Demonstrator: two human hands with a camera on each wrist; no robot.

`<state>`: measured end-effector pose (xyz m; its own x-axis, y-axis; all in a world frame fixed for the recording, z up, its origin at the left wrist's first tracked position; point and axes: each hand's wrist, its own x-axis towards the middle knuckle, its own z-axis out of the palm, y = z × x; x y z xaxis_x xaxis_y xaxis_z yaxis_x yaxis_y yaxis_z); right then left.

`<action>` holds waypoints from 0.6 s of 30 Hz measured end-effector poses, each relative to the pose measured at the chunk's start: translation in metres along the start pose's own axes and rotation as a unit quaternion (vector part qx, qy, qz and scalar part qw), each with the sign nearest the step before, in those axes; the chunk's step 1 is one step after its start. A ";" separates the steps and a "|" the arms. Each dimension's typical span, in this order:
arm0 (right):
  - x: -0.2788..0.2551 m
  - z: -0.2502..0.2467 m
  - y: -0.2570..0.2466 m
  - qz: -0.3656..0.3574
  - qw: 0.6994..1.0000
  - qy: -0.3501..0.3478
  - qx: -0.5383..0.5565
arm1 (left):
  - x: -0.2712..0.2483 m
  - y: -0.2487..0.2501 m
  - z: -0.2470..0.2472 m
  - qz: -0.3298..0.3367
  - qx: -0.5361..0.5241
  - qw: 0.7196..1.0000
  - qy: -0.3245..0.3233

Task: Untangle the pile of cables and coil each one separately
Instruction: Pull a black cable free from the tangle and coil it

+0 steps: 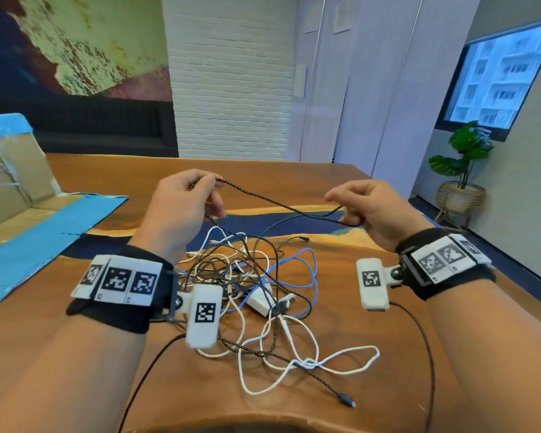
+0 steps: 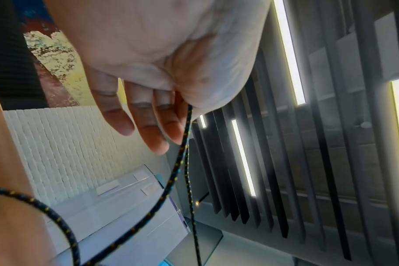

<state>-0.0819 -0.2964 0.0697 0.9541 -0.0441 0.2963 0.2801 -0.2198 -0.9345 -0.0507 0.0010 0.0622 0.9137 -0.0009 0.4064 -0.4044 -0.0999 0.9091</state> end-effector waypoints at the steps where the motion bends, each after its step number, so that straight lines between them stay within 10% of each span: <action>1: -0.002 0.001 -0.002 -0.005 1.000 -0.023 0.010 | 0.002 0.001 -0.003 -0.002 -0.005 1.000 0.007; 8: 0.007 -0.017 -0.010 0.030 0.949 0.120 0.289 | 0.002 0.008 -0.011 -0.027 -0.050 0.998 0.006; 14: 0.024 -0.073 -0.008 0.006 0.822 0.280 0.496 | 0.014 0.020 -0.033 -0.016 -0.087 0.996 0.004; 18: 0.019 -0.111 0.024 0.136 0.863 0.318 0.367 | 0.026 0.010 -0.075 -0.013 -0.065 0.996 0.062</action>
<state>-0.0687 -0.4102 0.0745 0.8087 -0.5749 -0.1244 0.2696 0.5503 -0.7902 -0.0342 0.0746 0.0891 0.9151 0.1236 0.3837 -0.3901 0.0316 0.9202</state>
